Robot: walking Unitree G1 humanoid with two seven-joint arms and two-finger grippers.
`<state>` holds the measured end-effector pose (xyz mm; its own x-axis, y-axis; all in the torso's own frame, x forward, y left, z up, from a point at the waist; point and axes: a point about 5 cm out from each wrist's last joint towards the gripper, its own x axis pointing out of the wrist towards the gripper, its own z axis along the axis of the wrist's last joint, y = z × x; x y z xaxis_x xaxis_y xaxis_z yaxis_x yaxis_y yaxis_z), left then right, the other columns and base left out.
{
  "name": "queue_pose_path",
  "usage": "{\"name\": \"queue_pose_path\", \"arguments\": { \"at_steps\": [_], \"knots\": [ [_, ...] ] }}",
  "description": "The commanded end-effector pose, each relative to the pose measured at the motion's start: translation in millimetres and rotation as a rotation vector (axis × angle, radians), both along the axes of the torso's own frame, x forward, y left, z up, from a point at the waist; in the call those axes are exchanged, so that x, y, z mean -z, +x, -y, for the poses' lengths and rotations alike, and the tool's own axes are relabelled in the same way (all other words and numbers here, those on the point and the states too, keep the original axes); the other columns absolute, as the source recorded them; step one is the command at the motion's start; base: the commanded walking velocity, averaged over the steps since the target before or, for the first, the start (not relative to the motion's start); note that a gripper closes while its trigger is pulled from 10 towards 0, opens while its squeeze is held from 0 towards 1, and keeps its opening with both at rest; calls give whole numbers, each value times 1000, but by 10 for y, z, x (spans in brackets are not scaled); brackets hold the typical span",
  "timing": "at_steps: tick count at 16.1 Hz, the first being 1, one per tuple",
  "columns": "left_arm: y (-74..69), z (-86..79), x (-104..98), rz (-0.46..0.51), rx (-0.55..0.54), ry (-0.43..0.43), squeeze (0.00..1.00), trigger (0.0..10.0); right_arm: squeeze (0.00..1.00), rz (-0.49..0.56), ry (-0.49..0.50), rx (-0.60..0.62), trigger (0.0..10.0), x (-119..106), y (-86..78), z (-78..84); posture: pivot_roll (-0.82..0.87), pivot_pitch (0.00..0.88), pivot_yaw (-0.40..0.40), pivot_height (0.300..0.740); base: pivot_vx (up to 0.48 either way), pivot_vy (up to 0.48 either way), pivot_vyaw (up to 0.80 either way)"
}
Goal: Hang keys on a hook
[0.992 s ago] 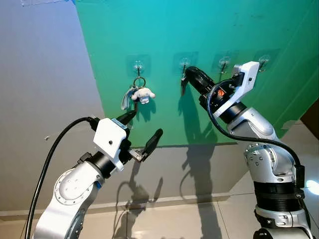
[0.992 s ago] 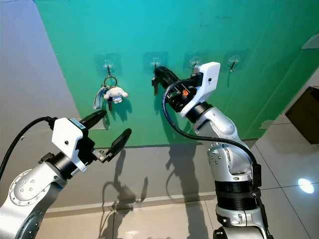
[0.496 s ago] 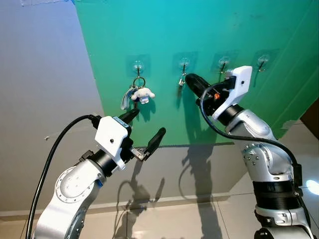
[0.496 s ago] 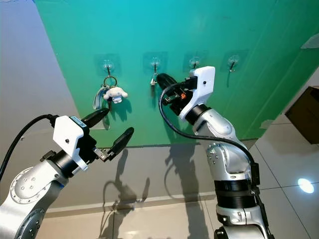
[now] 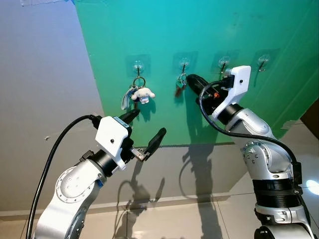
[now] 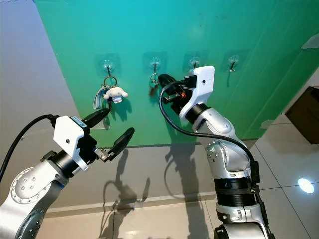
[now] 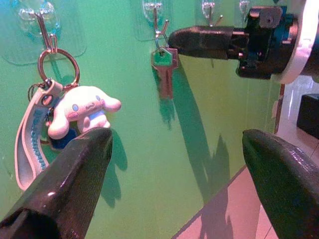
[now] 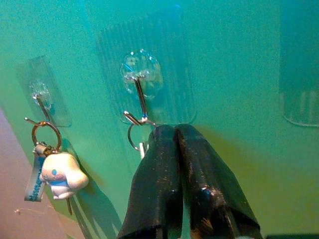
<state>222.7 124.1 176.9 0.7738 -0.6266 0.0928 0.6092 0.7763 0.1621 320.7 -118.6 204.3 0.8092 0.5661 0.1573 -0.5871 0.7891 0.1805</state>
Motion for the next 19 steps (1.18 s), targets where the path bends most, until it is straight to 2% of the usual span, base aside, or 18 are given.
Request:
{"name": "queue_pose_path", "arguments": {
  "at_steps": [1, 4, 5, 6, 10, 13, 14, 15, 16, 17, 18, 19],
  "knots": [
    [-8, 46, -50, 15, 30, -11, 0, 10000, 0, -16, -14, 13, 10000, 26, -5, 36, 49, 0, -22, 740, 0, 0, 0],
    [-28, 78, -100, 26, 62, -54, 0, 10000, 0, 5, 2, 22, 10000, -4, -14, 57, 47, 0, -19, 740, 0, 0, 0],
    [-34, 81, -105, 31, 62, -59, 0, 10000, 220, 7, 10, 28, 10000, -6, -19, 69, 46, 0, -18, 740, 0, 0, 0],
    [-34, 85, -126, 40, 64, -73, 0, 10000, 1000, 8, 20, 31, 10000, -8, -23, 78, 46, 0, -18, 740, 0, 0, 0],
    [-51, 101, -170, 43, 86, -106, 0, 10000, 1000, 13, 51, 39, 10000, -15, -65, 102, 44, 0, -14, 740, 0, 0, 0],
    [-44, 34, -83, 3, 23, -92, 0, 10000, 1000, 17, 70, 106, 10000, -7, -158, 230, 39, 0, -16, 740, 0, 0, 0],
    [-41, -63, 76, -54, -56, -58, 0, 10000, 0, 7, 74, 176, 10000, 63, -269, 350, 32, 0, -14, 740, 0, 0, 0],
    [-51, -88, 145, -80, -72, -33, 0, 10000, 0, -17, 63, 211, 10000, 126, -311, 399, 32, 0, -14, 740, 0, 0, 0],
    [-100, -126, 288, -128, -81, 11, 0, 10000, 0, -80, 0, 290, 10000, 346, -466, 495, 24, 0, -3, 740, 0, 0, 0],
    [-121, -129, 342, -144, -79, 24, 0, 10000, 0, -137, -83, 344, 10000, 544, -587, 543, 21, 0, 2, 740, 0, 0, 0],
    [-121, -124, 350, -146, -78, 24, 0, 10000, 0, -157, -119, 365, 10000, 621, -629, 559, 21, 0, 2, 740, 0, 0, 0],
    [-78, -130, 367, -145, -107, 27, 0, 10000, 0, -223, -219, 438, 10000, 829, -755, 624, 11, 0, 14, 740, 0, 0, -800]
  ]
}}
